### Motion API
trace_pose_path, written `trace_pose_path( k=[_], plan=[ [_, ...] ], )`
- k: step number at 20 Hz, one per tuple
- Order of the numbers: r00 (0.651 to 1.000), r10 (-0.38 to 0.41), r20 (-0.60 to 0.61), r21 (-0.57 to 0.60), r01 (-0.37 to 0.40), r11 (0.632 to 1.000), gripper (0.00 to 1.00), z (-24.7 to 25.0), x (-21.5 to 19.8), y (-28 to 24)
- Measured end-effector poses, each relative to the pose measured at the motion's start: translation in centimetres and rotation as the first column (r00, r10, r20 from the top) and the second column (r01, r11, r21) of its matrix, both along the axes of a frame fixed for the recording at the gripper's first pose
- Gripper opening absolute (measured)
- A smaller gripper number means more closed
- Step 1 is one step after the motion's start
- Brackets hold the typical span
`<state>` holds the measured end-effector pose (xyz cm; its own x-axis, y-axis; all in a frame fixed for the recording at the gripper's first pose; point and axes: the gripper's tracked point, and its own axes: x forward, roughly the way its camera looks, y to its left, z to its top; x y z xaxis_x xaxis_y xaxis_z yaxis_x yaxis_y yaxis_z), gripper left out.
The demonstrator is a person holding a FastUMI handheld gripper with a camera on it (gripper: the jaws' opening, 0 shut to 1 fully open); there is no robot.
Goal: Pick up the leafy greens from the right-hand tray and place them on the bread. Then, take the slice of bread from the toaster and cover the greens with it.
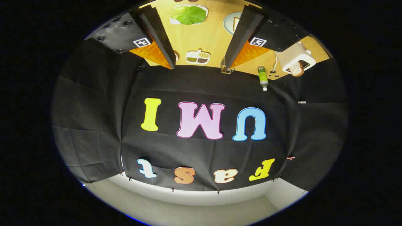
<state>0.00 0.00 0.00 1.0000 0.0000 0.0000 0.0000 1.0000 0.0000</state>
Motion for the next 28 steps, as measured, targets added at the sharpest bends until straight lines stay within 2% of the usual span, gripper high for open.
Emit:
trace_pose_path(
  k=[9,21,28],
  plan=[
    [0.999,-0.019,-0.030,0.005,0.019,1.000,0.97,-1.4,0.8,-1.1],
    [0.995,-0.003,-0.099,0.029,0.006,1.000,0.97,-4.0,2.4,-1.3],
    [0.981,0.006,-0.194,0.035,0.001,0.999,0.98,-7.5,3.8,-2.7]
  ],
)
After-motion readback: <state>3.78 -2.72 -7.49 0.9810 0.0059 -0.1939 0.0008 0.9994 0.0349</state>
